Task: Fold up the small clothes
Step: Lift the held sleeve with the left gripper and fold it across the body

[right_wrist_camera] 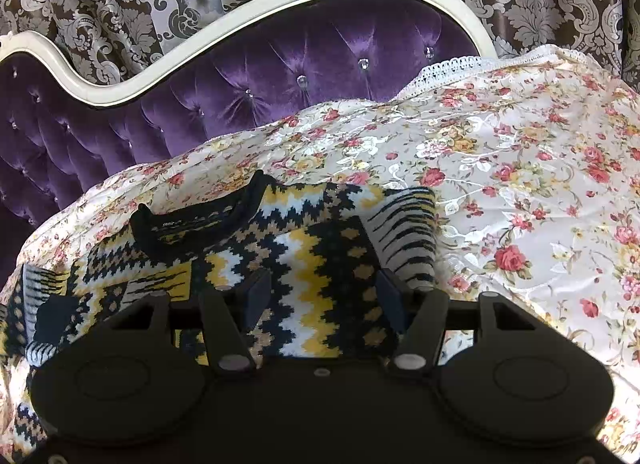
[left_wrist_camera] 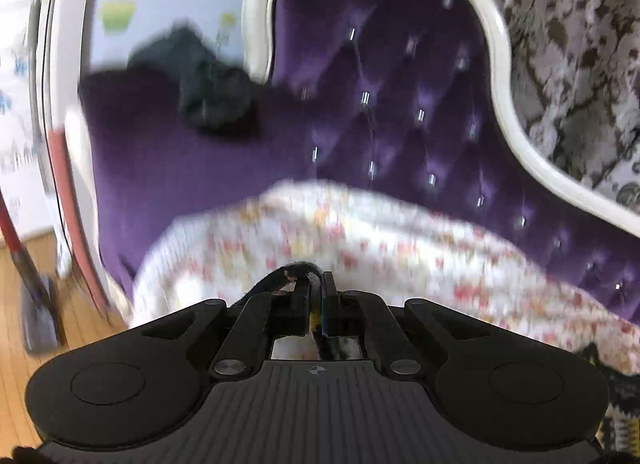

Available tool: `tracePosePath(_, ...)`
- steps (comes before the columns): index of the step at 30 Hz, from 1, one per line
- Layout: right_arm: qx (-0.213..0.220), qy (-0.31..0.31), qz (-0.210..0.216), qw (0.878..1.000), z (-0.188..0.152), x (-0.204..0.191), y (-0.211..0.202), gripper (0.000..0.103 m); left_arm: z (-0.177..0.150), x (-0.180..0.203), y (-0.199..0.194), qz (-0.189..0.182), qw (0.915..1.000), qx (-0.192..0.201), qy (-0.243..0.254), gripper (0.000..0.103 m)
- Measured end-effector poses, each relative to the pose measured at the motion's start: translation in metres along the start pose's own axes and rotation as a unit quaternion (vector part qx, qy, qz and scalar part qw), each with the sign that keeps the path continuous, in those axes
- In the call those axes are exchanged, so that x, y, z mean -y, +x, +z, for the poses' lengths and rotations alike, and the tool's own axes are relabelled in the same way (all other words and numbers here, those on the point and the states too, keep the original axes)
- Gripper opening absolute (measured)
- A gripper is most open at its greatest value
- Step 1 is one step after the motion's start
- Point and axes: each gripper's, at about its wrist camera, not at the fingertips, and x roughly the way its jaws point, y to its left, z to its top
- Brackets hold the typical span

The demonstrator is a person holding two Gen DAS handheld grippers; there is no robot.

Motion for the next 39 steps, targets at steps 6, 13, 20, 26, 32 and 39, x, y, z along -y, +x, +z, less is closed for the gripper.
tracePosePath(6,-0.016,-0.001,0.002,1.0,-0.001,-0.002,0.002,0.064,0.046,0.041,-0.038,-0.025,0.9972,0.055,0.044,0.004)
tracePosePath(13,-0.026,-0.009,0.005,1.0,-0.001,-0.004,-0.003,0.064,0.061,0.126,-0.087,-0.123,0.9845,0.09,0.087,0.004)
tracePosePath(20,-0.015,-0.009,-0.001,1.0,0.004,0.0,-0.01,0.064,0.034,0.227,-0.122,-0.233,0.9607,0.078,0.129,0.005)
tracePosePath(26,-0.01,0.012,-0.001,1.0,0.009,0.012,-0.015,0.064,-0.019,0.301,-0.121,-0.308,0.9411,0.032,0.135,0.005)
tracePosePath(32,-0.007,0.04,-0.001,0.999,0.014,0.025,-0.018,0.064,-0.092,0.351,-0.099,-0.332,0.9294,-0.038,0.158,0.005)
tracePosePath(39,-0.002,0.055,0.0,0.999,0.018,0.033,-0.019,0.064,-0.151,0.375,-0.086,-0.333,0.9149,-0.084,0.213,0.011)
